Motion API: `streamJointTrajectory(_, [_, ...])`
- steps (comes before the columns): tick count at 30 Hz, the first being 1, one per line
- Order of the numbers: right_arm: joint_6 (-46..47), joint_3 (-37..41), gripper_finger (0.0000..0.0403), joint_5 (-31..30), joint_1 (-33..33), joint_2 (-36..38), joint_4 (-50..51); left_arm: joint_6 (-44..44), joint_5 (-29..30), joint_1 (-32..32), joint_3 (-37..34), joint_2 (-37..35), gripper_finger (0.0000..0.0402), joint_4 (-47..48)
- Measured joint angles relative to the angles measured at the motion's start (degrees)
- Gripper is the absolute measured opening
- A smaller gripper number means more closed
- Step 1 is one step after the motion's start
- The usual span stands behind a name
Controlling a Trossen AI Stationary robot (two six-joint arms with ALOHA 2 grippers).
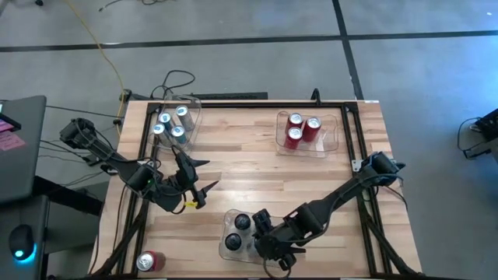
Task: Sort soda cans
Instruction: Put the white blue soda can into the bottom transparent bin, then put the red soda can into the top right transparent bin
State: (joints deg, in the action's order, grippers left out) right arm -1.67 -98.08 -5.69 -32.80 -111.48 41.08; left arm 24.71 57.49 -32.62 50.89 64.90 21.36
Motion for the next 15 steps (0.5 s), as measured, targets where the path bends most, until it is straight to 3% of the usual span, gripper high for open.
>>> streamJointTrajectory(15, [1.71,0.07,0.0355,-0.15,0.42,-0.09,-0.98,0.42,0.02,0.0,0.0,0.0,0.0347,0.23])
